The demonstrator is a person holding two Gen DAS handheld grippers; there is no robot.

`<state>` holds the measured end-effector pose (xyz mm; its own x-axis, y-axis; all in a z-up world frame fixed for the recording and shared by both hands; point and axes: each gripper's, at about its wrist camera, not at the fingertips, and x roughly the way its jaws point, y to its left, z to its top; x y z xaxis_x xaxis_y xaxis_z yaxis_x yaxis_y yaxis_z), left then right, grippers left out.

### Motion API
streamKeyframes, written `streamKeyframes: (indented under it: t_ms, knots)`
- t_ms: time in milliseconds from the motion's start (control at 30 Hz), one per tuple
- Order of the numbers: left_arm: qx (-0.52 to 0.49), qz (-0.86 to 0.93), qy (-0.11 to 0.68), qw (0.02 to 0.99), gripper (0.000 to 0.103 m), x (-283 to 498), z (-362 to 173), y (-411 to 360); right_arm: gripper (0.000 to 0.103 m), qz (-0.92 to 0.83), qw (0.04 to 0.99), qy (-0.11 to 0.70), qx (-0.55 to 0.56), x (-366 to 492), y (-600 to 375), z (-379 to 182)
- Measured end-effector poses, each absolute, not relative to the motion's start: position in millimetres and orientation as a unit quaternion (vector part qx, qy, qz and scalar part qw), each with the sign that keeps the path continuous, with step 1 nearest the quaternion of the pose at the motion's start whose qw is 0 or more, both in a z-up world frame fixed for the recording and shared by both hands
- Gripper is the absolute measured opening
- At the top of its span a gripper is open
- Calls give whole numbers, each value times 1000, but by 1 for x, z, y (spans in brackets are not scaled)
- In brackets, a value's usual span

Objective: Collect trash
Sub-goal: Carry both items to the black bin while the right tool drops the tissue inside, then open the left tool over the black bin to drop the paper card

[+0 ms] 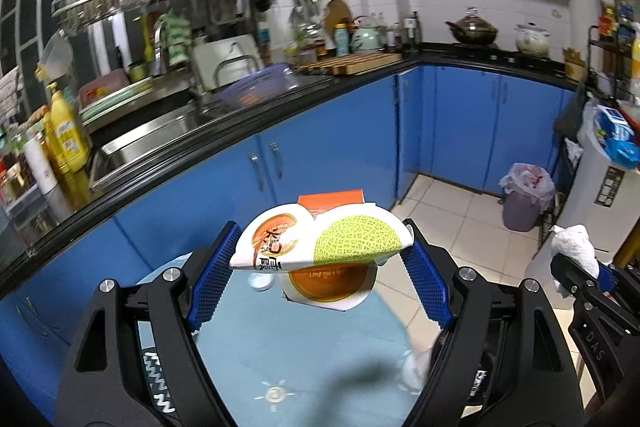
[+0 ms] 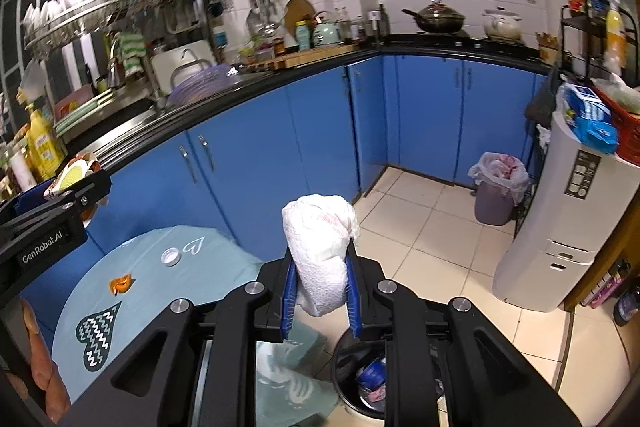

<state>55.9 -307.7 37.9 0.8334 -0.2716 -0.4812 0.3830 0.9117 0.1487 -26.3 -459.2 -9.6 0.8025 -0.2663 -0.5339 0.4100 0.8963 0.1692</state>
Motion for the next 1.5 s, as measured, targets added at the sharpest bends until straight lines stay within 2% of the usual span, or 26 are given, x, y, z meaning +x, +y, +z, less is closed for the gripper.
streamKeyframes:
  t_ms: [700, 733, 767, 800, 833, 867, 1500]
  knots:
    - [166, -235, 223, 931, 79, 21, 31, -402, 23, -201, 919, 278, 191, -53, -528, -30]
    - [166, -236, 224, 931, 79, 22, 31, -404, 28, -199, 918, 283, 197, -52, -531, -32]
    - [166, -237, 224, 930, 79, 22, 30, -405, 47, -195, 915, 286, 204, -52, -533, -34]
    - [167, -238, 225, 930, 79, 22, 29, -407, 79, -196, 913, 287, 212, -52, -536, -35]
    - [168, -239, 225, 930, 79, 23, 29, -408, 88, -202, 915, 275, 215, -55, -538, -35]
    - [169, -239, 225, 929, 79, 23, 28, -409, 89, -209, 917, 264, 214, -58, -539, -33]
    - [173, -281, 238, 913, 79, 21, 21, -461, 89, -312, 895, 258, 189, -75, -579, -40]
